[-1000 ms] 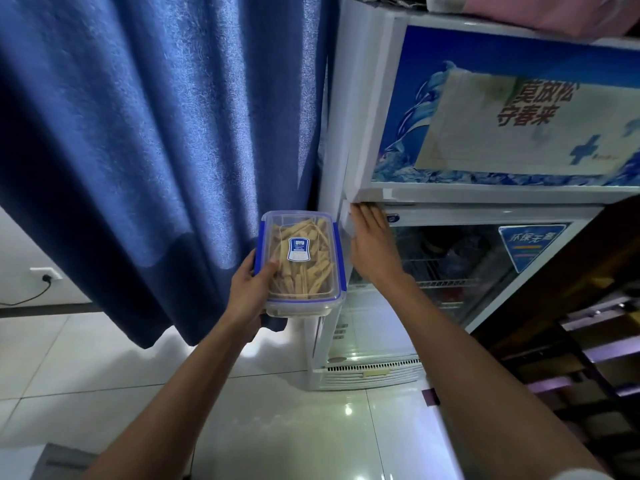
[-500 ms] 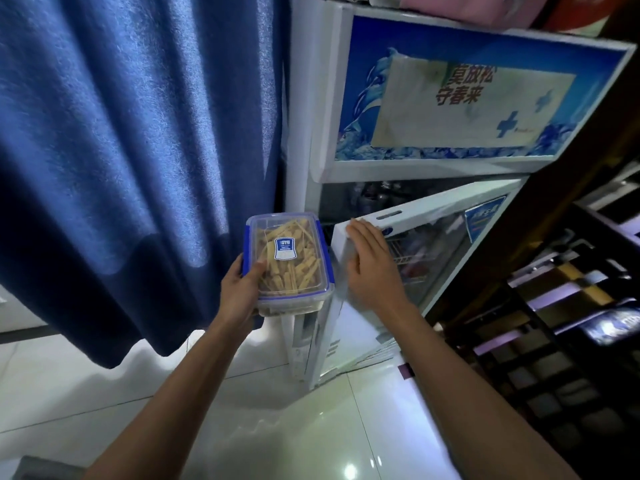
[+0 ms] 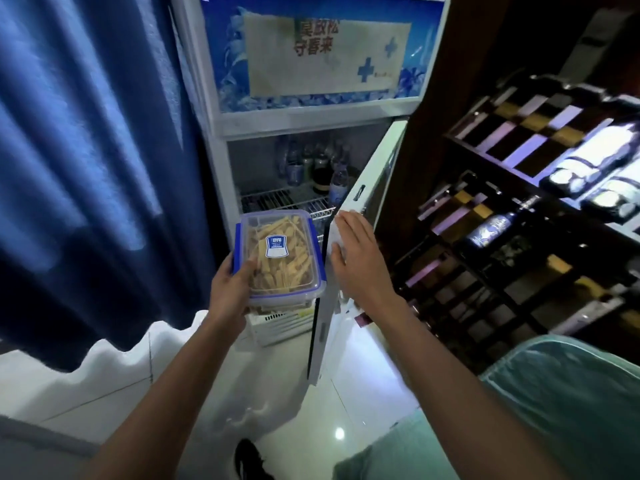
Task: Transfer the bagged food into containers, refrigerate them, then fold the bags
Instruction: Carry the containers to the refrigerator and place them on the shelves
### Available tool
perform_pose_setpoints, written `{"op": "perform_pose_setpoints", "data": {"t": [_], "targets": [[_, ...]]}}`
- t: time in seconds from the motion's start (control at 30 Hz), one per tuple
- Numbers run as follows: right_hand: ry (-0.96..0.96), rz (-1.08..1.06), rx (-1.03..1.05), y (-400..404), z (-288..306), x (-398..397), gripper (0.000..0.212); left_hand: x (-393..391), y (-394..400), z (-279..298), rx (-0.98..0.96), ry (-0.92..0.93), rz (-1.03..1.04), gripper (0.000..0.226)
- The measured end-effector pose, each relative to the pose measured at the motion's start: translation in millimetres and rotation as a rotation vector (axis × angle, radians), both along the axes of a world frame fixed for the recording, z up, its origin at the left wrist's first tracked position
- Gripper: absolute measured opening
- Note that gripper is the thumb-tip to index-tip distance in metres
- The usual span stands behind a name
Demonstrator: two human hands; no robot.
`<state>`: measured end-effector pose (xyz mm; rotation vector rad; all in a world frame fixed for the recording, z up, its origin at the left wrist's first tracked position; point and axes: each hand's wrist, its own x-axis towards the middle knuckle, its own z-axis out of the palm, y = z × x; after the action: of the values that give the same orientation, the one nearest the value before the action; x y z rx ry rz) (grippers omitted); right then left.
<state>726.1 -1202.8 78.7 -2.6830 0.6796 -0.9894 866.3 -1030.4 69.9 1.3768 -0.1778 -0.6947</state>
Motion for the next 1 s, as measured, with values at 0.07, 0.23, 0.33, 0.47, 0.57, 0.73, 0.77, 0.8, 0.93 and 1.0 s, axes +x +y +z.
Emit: {"op": "perform_pose_setpoints", "data": {"t": [0.07, 0.23, 0.33, 0.47, 0.57, 0.73, 0.77, 0.8, 0.93, 1.0], "targets": [[0.038, -0.047, 0.013, -2.1, 1.8, -34.1, 0.050, -33.0, 0.6, -1.0, -0.005, 0.002, -0.022, 0.020], [0.033, -0.197, 0.125, -8.7, 4.9, -104.3, 0.056, -92.6, 1.6, 0.4, -0.021, 0.030, -0.060, 0.023], [0.009, -0.294, 0.182, -18.9, 8.1, -134.9, 0.056, -110.8, -0.1, 4.2, -0.021, 0.035, -0.078, 0.026], [0.016, -0.400, 0.229, -35.9, 12.3, -162.7, 0.061, -117.6, -7.6, 5.0, -0.023, 0.021, -0.114, 0.026], [-0.007, -0.454, 0.207, -41.1, 10.0, -172.3, 0.059, -113.5, -19.6, 2.9, -0.023, 0.016, -0.137, 0.028], [-0.126, -0.331, 0.227, -25.4, -11.0, -147.6, 0.041, -93.4, -52.8, -4.4, -0.034, 0.017, -0.137, 0.033], [-0.158, -0.305, 0.316, -22.2, -14.5, -136.1, 0.037, -86.8, -60.6, -6.7, -0.038, 0.018, -0.135, 0.035], [-0.193, -0.293, 0.418, -22.0, -19.7, -123.4, 0.034, -79.1, -68.3, -8.7, -0.037, 0.017, -0.131, 0.039], [-0.296, -0.245, 0.799, -28.6, -30.6, -66.8, 0.028, -33.8, -96.5, -18.4, -0.014, -0.014, -0.105, 0.052], [-0.265, -0.201, 0.917, -33.1, -35.8, -36.7, 0.026, -5.8, -107.0, -24.9, 0.000, -0.014, -0.079, 0.053]]}}
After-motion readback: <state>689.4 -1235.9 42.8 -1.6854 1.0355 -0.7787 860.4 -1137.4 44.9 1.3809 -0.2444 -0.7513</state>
